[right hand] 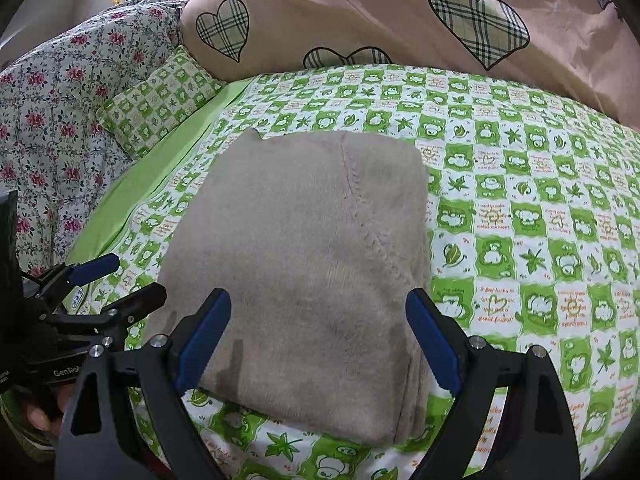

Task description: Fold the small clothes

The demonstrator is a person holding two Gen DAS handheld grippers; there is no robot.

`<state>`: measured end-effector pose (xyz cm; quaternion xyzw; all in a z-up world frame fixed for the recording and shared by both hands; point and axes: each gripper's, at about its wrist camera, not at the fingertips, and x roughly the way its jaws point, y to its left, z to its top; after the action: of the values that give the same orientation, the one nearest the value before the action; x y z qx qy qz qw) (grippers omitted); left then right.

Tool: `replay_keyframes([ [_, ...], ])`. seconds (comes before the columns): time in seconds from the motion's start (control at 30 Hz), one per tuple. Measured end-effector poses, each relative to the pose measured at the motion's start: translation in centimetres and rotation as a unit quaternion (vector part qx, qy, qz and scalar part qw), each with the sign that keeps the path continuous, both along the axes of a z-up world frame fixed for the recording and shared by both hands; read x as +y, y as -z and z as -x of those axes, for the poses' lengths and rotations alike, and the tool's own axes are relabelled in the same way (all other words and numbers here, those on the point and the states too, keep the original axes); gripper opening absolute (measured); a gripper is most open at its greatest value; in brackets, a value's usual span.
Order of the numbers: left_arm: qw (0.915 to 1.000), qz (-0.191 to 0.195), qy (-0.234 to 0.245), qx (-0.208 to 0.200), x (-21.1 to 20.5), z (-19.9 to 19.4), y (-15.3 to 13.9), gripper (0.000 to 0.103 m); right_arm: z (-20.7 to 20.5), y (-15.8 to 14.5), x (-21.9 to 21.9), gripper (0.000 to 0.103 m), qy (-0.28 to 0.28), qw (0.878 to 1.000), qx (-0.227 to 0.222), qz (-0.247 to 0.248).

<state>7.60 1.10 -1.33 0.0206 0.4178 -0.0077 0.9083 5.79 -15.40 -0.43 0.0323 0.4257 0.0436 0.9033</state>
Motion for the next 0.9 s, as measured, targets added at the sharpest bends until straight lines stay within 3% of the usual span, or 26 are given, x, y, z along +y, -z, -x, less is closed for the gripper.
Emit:
replay_keyframes([
  [0.9,0.9999,-0.016,-0.002,-0.007,-0.6,-1.2,-0.2,0.088,-1.0,0.0,-0.6,0.089,0.002,1.0,0.001,-0.007],
])
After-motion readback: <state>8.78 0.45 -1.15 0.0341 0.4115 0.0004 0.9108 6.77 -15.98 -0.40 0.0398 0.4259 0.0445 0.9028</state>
